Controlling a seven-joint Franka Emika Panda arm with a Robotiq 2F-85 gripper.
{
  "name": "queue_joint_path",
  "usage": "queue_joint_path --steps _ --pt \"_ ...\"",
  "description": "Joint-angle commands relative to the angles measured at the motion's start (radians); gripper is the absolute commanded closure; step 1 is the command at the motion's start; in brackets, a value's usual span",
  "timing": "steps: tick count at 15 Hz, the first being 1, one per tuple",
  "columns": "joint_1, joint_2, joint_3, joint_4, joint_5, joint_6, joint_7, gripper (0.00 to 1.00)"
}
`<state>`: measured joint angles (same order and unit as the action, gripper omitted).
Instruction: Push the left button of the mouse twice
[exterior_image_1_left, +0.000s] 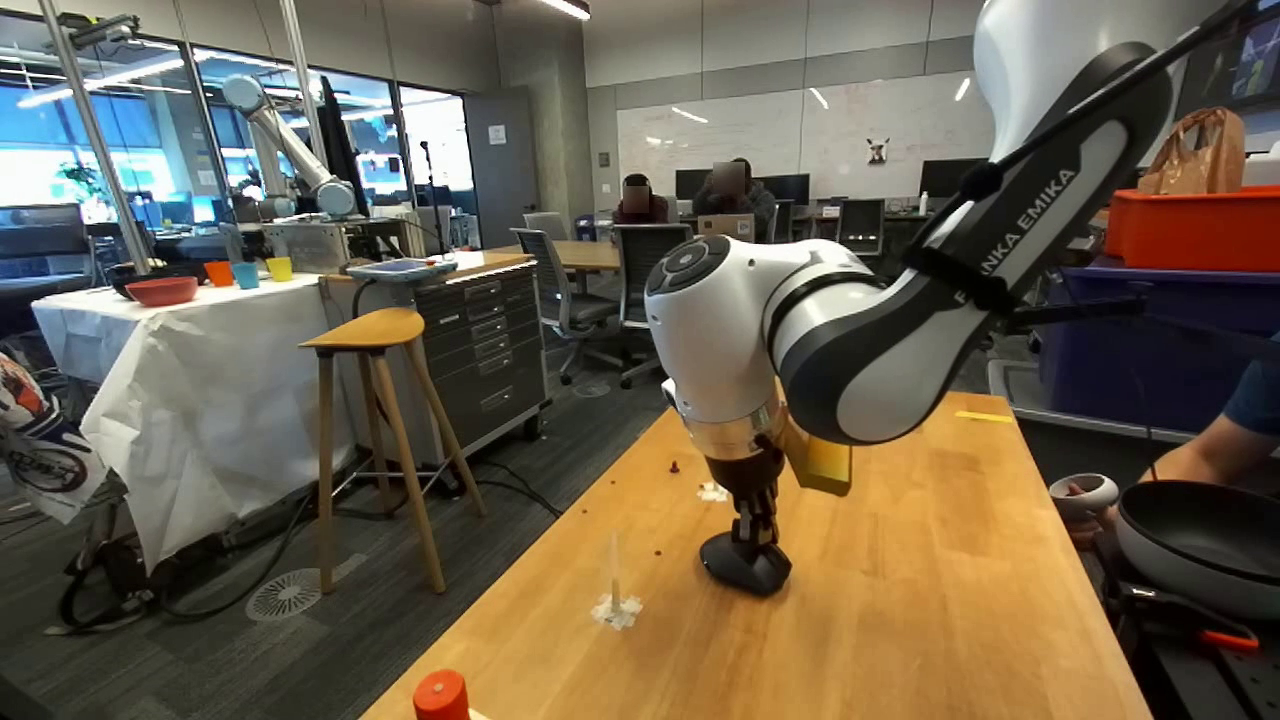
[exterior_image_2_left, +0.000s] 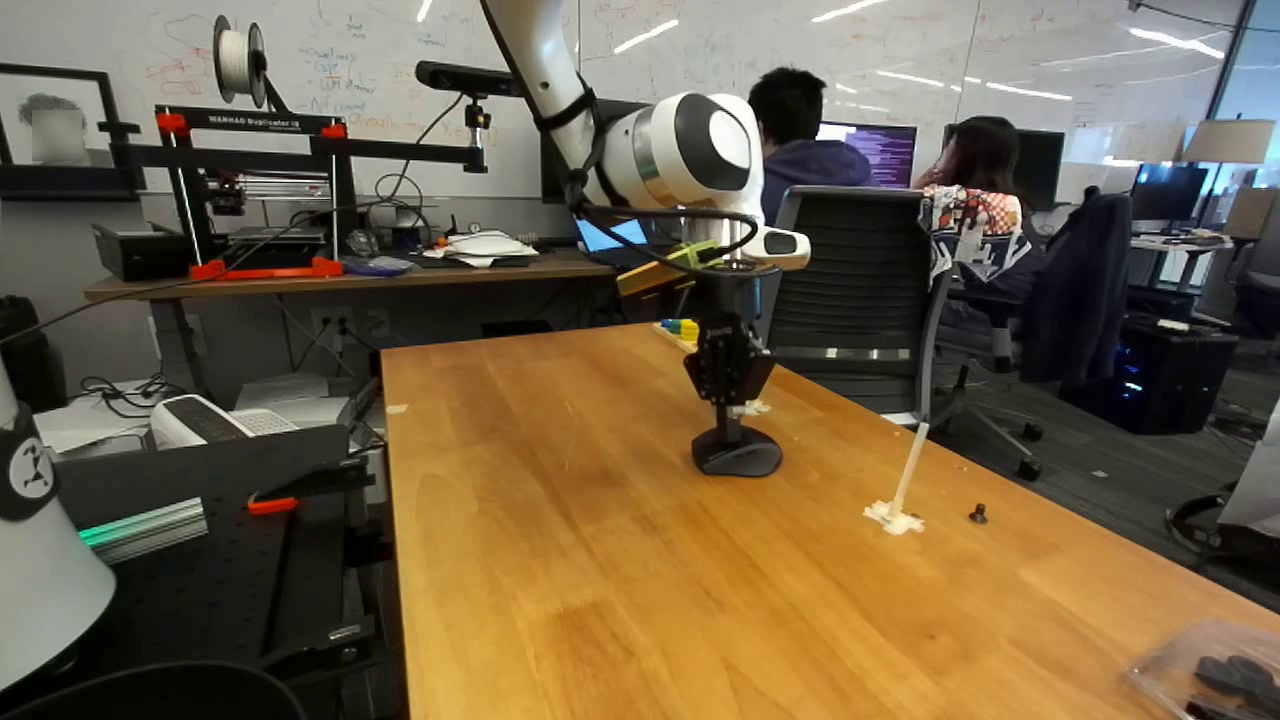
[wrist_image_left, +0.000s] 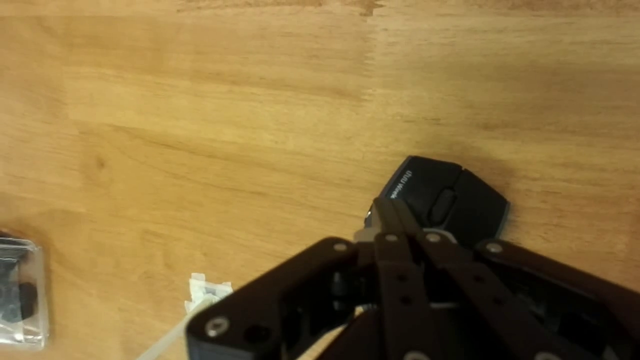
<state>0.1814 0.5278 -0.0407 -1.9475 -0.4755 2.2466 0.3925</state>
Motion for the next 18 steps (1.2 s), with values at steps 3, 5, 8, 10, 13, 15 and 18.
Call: queue_joint_path --steps 3,5,8,10,13,15,18 --pt "0.013 -0.017 -0.010 0.015 0.016 -0.021 -0.016 1.00" --pt "0.012 -0.044 -0.009 0.001 0.014 -0.011 -0.017 1.00" --pt "0.006 -0.108 -0.002 -0.028 0.020 0.001 -0.021 1.00" --pt "-0.007 -0.149 0.011 -0.039 0.046 -0.002 -0.041 1.00" --pt "-0.034 -0.205 0.037 -0.053 0.139 -0.012 -0.112 1.00" --pt "-0.064 -0.249 0.065 -0.070 0.248 -0.021 -0.206 1.00" --pt "-0.089 -0.313 0.073 -0.097 0.359 -0.048 -0.280 1.00"
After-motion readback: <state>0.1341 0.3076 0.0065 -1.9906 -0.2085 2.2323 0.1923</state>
